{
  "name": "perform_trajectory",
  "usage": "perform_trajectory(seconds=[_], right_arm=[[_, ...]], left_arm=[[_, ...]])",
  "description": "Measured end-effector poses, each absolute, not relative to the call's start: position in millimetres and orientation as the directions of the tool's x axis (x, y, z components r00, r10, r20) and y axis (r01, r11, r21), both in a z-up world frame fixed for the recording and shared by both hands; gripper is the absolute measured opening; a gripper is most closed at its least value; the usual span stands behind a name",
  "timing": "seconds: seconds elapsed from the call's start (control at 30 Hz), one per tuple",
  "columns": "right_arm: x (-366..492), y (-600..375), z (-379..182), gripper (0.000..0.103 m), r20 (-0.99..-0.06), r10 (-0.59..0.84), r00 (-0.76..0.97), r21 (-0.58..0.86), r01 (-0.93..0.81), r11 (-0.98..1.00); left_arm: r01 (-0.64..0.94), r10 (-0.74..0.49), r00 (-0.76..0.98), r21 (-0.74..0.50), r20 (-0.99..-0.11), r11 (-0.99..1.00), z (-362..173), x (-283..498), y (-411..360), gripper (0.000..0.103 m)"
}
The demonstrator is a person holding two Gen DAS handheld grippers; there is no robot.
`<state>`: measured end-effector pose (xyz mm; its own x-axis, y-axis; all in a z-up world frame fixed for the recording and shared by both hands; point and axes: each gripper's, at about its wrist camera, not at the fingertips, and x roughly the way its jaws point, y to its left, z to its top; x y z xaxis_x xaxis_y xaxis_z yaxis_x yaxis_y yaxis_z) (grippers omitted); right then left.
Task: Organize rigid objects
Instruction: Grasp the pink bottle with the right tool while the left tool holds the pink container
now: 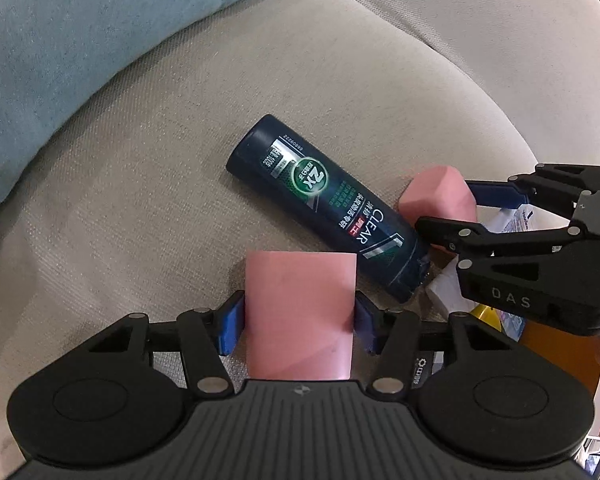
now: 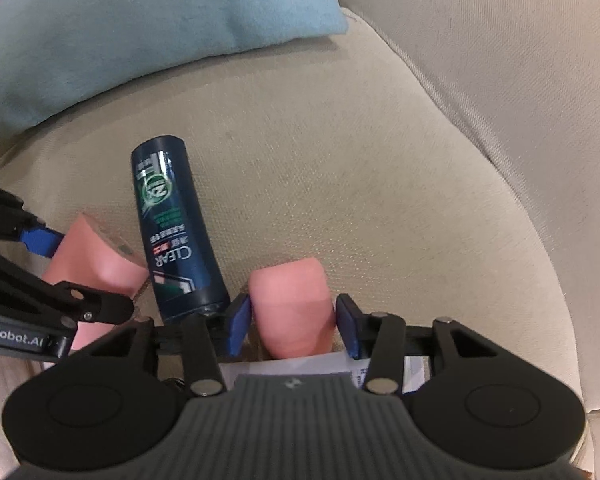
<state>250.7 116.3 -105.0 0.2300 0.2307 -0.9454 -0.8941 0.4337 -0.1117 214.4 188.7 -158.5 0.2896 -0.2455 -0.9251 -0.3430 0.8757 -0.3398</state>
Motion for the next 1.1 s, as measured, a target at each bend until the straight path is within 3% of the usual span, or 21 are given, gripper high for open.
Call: perform_trajectory(seconds=[0.23, 0.4, 0.83, 1.1], right_arm=[[237.8, 121.2, -107.3, 0.046, -0.934, 0.216, 0.285, -0.171, -0.887, 0.430], [224.5, 112.7, -94.3, 0.045, -0.877, 0.264, 0.402, -0.235, -0.837, 0.493], [227.7, 82.6, -41.5, 0.044, -0.744, 0.373, 0.554, -0.204, -0.721, 0.663], [219.1, 47.5, 3.7, 0.044, -0.688, 0.419, 0.593, -0.139, -0.674, 0.726]], left_arm=[[-0.340, -0.246, 0.310, -0.349, -0.918, 0.873, -156.8, 212.3, 188.6, 0.062], [-0.323, -0.220, 0.354, -0.339, -0.909, 0.884, -147.5, 207.1, 186.0, 0.062], [-0.267, -0.197, 0.496, -0.364, -0.846, 0.892, -111.0, 194.7, 177.9, 0.062], [-0.168, -0.225, 0.583, -0.387, -0.780, 0.907, -61.4, 199.7, 156.2, 0.062]])
